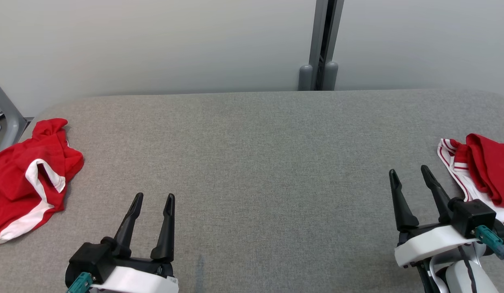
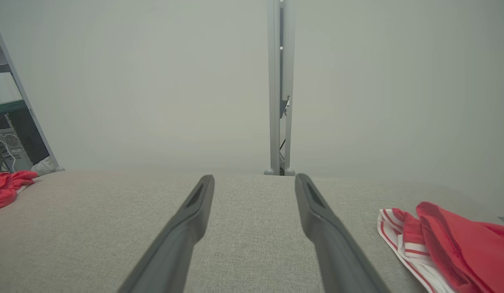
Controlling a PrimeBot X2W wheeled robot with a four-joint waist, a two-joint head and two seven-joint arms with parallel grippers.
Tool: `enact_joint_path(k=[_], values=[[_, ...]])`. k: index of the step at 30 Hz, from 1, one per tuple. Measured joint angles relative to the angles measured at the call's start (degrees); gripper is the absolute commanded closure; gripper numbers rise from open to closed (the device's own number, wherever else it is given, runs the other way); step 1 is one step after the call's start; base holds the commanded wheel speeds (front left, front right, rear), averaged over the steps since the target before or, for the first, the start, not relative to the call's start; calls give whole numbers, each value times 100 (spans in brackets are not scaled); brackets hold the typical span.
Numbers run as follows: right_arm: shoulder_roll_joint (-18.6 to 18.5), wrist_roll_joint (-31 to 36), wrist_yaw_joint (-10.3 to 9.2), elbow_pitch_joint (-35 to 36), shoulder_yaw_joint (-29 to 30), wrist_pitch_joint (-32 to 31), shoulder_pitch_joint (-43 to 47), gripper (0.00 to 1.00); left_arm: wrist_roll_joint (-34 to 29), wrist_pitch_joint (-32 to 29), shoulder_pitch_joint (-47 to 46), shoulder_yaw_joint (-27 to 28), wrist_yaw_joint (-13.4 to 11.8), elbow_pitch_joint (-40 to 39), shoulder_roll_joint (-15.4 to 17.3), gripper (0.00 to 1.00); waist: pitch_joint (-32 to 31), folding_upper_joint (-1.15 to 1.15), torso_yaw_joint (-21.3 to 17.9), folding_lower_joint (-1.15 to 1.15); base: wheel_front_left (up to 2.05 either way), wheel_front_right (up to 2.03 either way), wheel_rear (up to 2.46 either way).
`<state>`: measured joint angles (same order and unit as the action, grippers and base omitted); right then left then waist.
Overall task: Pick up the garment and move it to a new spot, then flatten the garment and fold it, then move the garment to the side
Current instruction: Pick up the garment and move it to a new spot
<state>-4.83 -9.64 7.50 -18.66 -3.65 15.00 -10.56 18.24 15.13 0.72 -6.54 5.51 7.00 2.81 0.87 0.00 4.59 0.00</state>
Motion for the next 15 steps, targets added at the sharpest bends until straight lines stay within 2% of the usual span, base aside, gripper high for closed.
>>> enact_joint_path(k=[7, 15], values=[[0, -66, 0, 37, 0, 0, 72, 0, -112, 0, -81, -43, 25, 53, -5, 0, 3, 0, 180, 0, 0, 0, 0], [46, -140, 0, 123, -140, 10, 129, 0, -165, 0, -148, 102, 26, 23, -2, 0, 53, 0, 857, 0, 0, 0, 0]])
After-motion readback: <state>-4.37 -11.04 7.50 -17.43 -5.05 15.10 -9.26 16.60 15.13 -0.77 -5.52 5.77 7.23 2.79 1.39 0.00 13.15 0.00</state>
